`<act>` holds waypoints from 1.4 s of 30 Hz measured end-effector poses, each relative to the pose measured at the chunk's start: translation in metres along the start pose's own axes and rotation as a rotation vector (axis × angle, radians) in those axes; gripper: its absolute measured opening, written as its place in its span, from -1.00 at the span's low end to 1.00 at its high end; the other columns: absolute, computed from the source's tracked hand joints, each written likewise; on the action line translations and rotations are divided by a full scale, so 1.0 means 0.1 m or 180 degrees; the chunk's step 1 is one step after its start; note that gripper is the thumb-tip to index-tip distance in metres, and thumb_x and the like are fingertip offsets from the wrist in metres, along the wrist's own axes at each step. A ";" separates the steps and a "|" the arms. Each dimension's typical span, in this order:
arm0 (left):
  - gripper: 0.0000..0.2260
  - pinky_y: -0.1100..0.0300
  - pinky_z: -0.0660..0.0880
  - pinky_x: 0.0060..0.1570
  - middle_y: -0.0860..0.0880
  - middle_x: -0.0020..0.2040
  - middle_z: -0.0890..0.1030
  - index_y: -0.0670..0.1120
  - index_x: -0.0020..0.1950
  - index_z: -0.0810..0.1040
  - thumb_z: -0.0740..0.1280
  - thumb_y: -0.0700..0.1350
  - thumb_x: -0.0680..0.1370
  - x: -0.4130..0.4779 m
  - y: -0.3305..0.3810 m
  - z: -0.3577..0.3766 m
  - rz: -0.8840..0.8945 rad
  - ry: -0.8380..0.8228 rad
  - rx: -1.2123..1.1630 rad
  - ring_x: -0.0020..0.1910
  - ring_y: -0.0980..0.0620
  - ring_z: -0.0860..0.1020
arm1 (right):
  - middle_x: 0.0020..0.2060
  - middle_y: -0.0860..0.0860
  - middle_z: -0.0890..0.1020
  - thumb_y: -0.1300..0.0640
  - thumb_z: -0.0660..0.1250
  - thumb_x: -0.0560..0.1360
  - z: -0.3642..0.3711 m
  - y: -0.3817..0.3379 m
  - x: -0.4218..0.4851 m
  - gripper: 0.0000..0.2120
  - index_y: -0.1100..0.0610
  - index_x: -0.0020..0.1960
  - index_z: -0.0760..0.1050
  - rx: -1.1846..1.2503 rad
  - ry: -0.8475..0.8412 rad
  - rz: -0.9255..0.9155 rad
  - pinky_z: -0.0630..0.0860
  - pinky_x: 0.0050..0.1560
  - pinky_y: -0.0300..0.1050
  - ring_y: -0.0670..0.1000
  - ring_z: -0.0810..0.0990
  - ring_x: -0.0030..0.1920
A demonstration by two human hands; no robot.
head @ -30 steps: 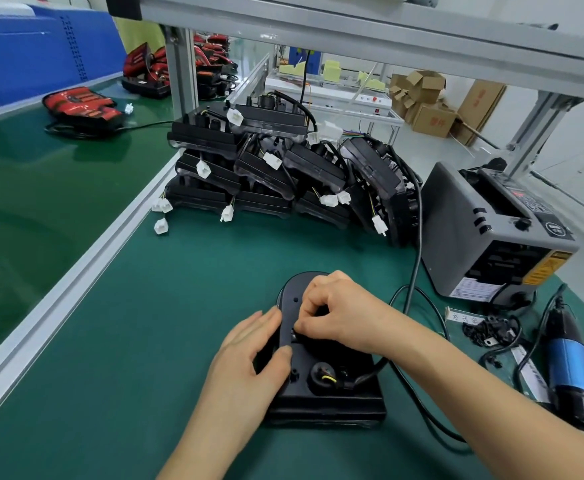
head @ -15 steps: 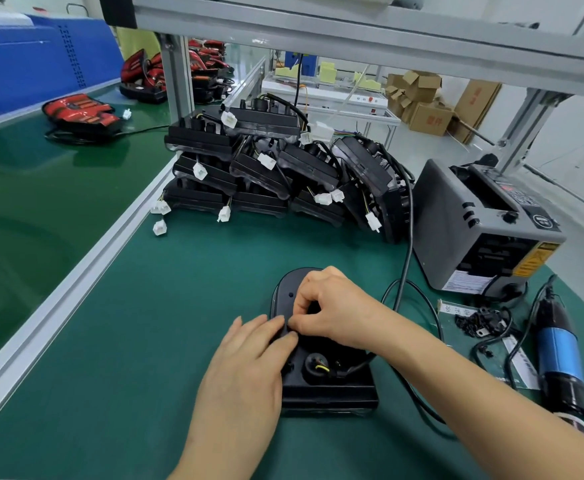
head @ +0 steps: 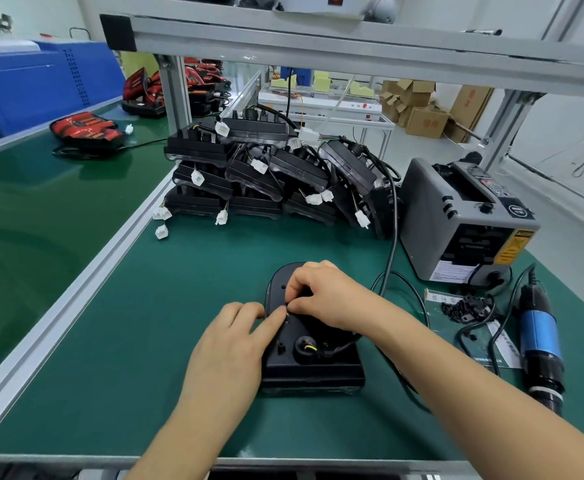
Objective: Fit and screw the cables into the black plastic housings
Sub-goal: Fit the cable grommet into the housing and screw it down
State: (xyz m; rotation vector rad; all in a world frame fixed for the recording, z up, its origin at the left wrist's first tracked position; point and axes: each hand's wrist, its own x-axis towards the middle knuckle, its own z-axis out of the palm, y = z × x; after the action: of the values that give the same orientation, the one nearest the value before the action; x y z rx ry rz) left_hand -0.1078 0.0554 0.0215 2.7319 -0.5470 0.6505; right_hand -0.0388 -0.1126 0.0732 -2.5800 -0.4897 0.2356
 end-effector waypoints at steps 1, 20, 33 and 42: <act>-0.39 0.09 0.57 -0.25 -0.09 -0.09 0.60 -0.09 0.15 0.64 0.45 -0.45 0.14 -0.01 0.00 0.00 0.0031 -0.0005 0.0122 -0.14 -0.14 0.56 | -0.04 -0.08 0.48 0.10 0.37 0.48 0.00 0.00 0.00 -0.89 -0.06 -0.15 0.46 0.0005 0.0004 0.0005 0.34 0.12 -0.13 -0.06 0.29 0.10; -0.38 -0.07 0.54 -0.08 -0.11 0.01 0.60 -0.04 0.07 0.66 0.52 -0.41 0.04 0.04 -0.04 0.13 0.0064 0.0133 0.0336 0.02 -0.16 0.41 | 0.36 0.14 0.39 0.05 0.27 0.56 -1.18 0.86 0.43 -0.42 0.19 0.48 0.14 0.1853 0.2231 0.1828 0.39 0.27 0.07 0.17 0.42 0.29; -0.35 -0.07 0.56 -0.13 -0.10 -0.02 0.61 -0.04 0.05 0.67 0.51 -0.44 0.01 0.06 -0.08 0.19 0.0107 0.0279 0.0110 0.03 -0.14 0.41 | -0.43 -0.05 0.40 0.14 0.16 0.63 -1.24 0.76 0.59 -0.84 0.07 -0.01 0.52 0.4706 0.2591 0.0781 0.40 -0.39 -0.31 -0.14 0.29 -0.51; -0.34 -0.06 0.57 -0.14 -0.09 -0.02 0.62 -0.03 0.05 0.67 0.52 -0.44 0.00 0.06 -0.07 0.18 0.0129 0.0337 0.0103 0.03 -0.13 0.41 | -0.42 -0.05 0.39 0.15 0.17 0.62 -1.25 0.58 0.53 -0.83 0.10 0.01 0.54 0.4286 0.1939 0.0380 0.40 -0.42 -0.32 -0.13 0.28 -0.50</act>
State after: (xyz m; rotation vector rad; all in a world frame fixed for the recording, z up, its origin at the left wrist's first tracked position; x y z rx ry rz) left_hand -0.0934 0.0534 0.0072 2.7035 -0.5725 0.8154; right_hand 0.0593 -0.1942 0.1473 -1.2382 0.0882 -0.1608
